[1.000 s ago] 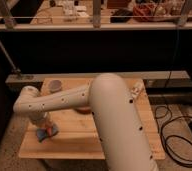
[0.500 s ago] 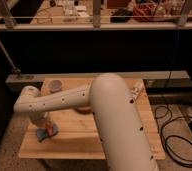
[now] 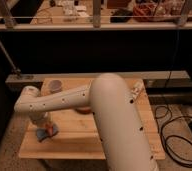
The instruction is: Place the pepper on the white sponge
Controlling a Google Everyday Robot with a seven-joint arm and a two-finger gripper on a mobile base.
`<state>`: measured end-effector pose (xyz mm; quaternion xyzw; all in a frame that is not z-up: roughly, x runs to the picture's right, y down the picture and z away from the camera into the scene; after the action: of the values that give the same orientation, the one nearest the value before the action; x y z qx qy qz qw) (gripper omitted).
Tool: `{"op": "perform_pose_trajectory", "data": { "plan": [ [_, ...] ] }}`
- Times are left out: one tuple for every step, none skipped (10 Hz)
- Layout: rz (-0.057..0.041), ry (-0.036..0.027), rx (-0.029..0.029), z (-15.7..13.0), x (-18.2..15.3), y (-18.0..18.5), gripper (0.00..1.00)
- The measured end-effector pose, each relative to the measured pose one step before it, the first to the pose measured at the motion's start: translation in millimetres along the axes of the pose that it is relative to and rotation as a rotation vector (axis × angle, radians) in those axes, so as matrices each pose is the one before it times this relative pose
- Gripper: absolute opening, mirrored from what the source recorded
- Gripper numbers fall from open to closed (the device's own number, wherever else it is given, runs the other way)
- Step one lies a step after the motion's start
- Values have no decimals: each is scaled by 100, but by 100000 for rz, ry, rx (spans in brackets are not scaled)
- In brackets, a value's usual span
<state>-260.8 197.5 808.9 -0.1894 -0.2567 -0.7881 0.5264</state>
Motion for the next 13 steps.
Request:
{"op": "perform_pose_trajectory", "data": {
  "plan": [
    [-426, 56, 4, -28, 41, 11, 10],
    [-503, 42, -25, -6, 45, 28, 10],
    [-374, -22, -9, 7, 16, 21, 10],
    [-348, -21, 12, -5, 18, 9, 10],
    [-299, -38, -66, -3, 16, 44, 10],
    [-301, -13, -46, 0, 7, 18, 10],
    [-487, -9, 20, 3, 13, -5, 10],
    [-351, -24, -1, 22, 19, 15, 10],
    [-419, 8, -26, 19, 53, 21, 10],
    [-381, -84, 9, 52, -9, -7, 10],
    [-396, 0, 6, 8, 15, -10, 10],
    [-466, -77, -54, 64, -4, 48, 10],
    [-524, -79, -2, 51, -8, 22, 10]
  ]
}}
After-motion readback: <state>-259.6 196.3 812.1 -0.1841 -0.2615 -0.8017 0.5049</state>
